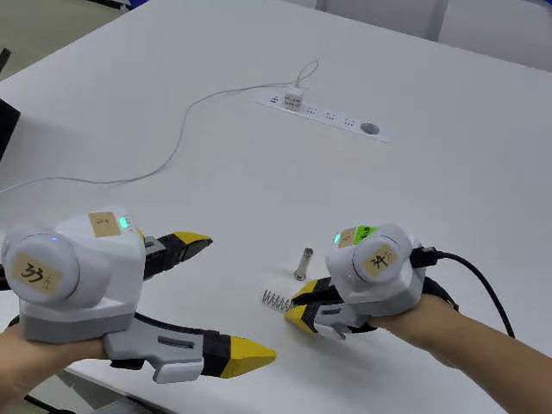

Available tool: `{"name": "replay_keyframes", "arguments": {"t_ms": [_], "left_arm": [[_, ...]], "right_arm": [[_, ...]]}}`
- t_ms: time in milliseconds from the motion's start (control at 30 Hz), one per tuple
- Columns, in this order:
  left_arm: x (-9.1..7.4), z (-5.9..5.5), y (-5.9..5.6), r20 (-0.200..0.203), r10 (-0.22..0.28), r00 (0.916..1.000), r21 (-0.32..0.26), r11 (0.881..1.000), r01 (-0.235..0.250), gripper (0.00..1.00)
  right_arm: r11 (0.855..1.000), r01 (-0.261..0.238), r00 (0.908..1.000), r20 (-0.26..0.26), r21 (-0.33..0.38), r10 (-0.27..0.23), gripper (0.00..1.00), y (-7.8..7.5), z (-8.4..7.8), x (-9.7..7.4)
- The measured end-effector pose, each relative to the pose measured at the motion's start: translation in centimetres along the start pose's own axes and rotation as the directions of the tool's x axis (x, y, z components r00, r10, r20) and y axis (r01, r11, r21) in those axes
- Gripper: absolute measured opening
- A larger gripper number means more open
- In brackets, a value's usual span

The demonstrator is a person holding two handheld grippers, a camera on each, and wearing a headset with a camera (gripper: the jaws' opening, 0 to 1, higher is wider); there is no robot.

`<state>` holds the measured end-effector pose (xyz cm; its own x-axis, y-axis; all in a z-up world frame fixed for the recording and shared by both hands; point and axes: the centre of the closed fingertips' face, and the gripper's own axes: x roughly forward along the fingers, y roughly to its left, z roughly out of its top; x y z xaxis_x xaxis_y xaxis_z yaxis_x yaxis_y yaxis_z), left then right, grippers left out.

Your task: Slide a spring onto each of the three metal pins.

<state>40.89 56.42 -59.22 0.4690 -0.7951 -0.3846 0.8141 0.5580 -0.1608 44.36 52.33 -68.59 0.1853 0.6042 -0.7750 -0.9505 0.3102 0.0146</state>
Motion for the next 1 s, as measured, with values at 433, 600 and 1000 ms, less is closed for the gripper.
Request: {"name": "replay_keyframes", "arguments": {"t_ms": [433,600,1000], "left_arm": [[1.8,0.7,-1.9,-0.036,-0.115,0.9928,0.065,0.991,0.117,0.81],[2.6,1.8,-2.2,-0.032,-0.132,0.9907,0.093,0.987,0.134,0.78],[4.2,4.3,-3.0,-0.045,-0.165,0.9853,0.181,0.969,0.17,0.72]], "right_arm": [[0.996,0.003,0.998,0.064,-0.089,0.003,0.11,0.7,2.4,-5.4],[0.993,0.021,0.9977,0.067,-0.114,-0.013,0.11,0.7,2.5,-7.0],[0.989,0.043,0.9944,0.102,-0.141,-0.029,0.11,1.6,3.1,-10.1]]}}
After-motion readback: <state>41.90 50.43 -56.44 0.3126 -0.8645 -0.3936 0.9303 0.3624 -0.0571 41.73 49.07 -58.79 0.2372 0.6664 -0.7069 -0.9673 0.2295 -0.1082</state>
